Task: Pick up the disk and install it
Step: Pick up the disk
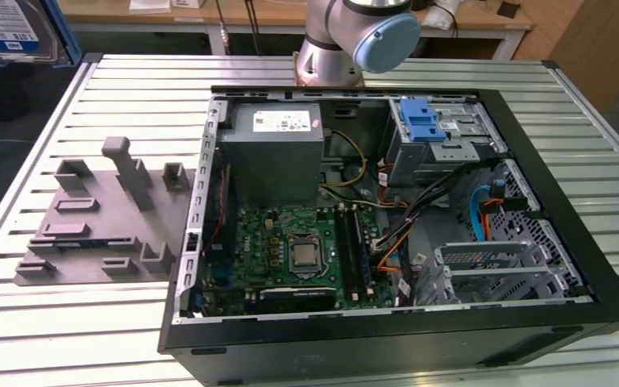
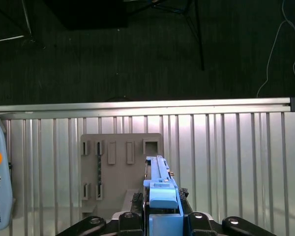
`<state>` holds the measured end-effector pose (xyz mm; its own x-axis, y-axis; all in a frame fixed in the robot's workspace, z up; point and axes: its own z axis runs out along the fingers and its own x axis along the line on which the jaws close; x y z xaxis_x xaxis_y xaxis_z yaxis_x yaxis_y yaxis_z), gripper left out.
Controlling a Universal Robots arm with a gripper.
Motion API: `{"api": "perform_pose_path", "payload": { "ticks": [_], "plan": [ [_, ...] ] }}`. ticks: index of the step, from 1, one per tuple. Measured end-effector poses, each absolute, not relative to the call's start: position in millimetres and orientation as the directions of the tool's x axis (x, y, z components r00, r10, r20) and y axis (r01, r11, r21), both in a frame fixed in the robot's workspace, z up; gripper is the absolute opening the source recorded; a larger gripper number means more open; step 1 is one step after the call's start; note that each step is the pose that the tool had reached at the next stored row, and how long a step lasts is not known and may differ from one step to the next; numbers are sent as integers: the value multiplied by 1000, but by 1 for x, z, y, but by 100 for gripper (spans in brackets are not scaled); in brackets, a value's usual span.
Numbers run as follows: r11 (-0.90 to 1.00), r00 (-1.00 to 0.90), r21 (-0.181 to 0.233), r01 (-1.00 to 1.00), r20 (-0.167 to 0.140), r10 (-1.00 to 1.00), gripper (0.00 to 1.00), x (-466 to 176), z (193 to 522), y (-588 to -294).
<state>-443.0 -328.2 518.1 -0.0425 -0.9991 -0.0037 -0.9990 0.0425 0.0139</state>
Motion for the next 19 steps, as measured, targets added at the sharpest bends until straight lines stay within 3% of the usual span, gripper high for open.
{"api": "perform_pose_path", "payload": {
  "ticks": [19],
  "plan": [
    [44,-44,14,-999,-4,-999,36,-413,518,-328]
  ]
}}
